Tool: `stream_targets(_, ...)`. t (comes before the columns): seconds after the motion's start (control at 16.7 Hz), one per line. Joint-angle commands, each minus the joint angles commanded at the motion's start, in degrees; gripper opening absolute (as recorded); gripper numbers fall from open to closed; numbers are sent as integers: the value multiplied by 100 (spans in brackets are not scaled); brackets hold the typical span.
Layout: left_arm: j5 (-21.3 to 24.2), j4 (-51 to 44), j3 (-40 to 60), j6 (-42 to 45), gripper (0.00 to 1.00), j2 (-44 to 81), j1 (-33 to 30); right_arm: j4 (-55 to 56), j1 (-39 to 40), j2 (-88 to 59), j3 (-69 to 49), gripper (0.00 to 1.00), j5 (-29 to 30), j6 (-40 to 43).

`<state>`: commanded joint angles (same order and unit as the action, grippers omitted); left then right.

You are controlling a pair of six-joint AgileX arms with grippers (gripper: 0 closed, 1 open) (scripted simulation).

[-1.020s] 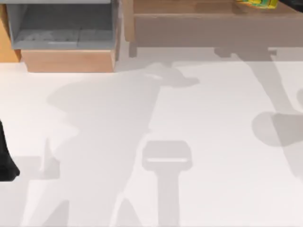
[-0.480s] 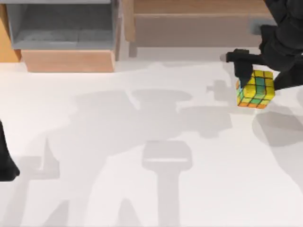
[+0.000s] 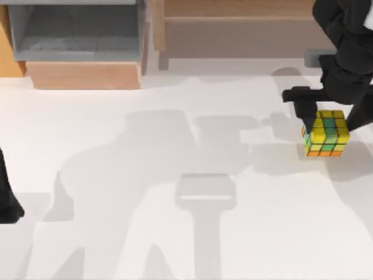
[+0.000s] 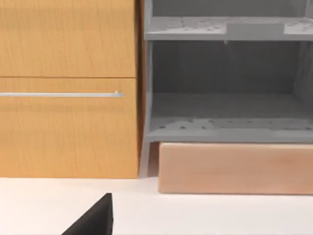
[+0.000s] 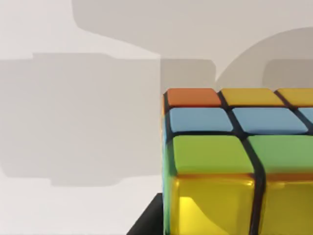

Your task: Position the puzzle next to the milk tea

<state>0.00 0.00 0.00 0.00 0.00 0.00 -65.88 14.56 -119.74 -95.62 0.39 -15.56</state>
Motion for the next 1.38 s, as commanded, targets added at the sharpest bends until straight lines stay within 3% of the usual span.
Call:
stream_targets(0.66,0,0,0,0,100,0,0,205,251,180,-41,0,288,234)
stream_targets(1.38,0,0,0,0,100,0,0,421,34,-24,247,0,5,18)
